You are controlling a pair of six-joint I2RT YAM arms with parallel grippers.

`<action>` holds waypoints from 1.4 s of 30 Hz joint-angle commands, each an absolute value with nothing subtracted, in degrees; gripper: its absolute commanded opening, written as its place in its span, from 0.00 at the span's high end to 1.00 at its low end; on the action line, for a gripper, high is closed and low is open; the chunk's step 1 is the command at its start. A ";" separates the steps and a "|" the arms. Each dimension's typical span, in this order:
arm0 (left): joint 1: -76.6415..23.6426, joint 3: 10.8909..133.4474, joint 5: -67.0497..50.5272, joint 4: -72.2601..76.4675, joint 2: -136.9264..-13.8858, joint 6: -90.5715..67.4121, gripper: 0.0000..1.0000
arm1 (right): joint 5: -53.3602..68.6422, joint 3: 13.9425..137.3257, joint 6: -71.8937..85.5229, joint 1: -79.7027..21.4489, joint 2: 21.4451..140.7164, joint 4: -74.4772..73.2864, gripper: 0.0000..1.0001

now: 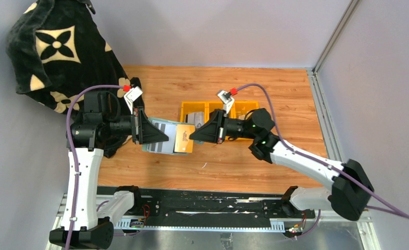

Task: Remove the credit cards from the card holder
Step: Remove the credit card from the card holder, then place the credit card in the storage box.

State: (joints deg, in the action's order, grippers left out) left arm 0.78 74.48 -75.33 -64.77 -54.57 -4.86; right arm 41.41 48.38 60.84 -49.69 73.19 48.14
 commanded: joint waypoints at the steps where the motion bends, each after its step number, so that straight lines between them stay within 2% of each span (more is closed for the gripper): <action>1: 0.79 76.46 -73.57 -64.55 -54.39 -4.64 0.87 | 44.92 45.57 55.95 -42.84 63.86 38.04 1.00; 4: 0.78 76.71 -70.55 -64.53 -54.26 -3.36 0.89 | 45.41 47.56 46.50 -36.68 58.93 20.38 1.00; 8: 0.79 76.61 -66.44 -64.54 -53.29 -0.36 0.90 | 36.04 54.28 28.13 -27.89 57.01 -10.80 1.00; 12: 0.79 76.33 -64.97 -64.43 -52.21 1.55 0.91 | 24.30 57.36 19.89 -20.66 60.67 -23.45 1.00; 20: 0.71 76.59 -66.24 -64.34 -52.09 1.67 0.91 | 8.52 60.75 12.31 -17.75 76.09 -25.91 1.00; 27: 0.74 76.74 -67.26 -64.36 -51.88 1.65 0.92 | 8.90 67.97 9.61 -16.61 89.05 -26.58 1.00; 38: 0.73 76.40 -70.08 -64.42 -50.97 1.85 0.92 | 14.02 74.58 8.67 -15.40 100.13 -26.75 1.00; 39: 0.78 76.50 -70.58 -64.42 -50.89 1.78 0.92 | 13.09 75.02 9.08 -15.42 100.34 -27.30 0.97; 42: 0.76 77.07 -71.72 -64.50 -50.72 1.59 0.92 | 7.32 76.06 10.90 -15.98 98.19 -28.83 0.70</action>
State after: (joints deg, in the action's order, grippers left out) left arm 0.78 75.02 -67.94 -64.82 -51.66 1.13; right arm 12.27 72.93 9.96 -16.23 100.07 -25.67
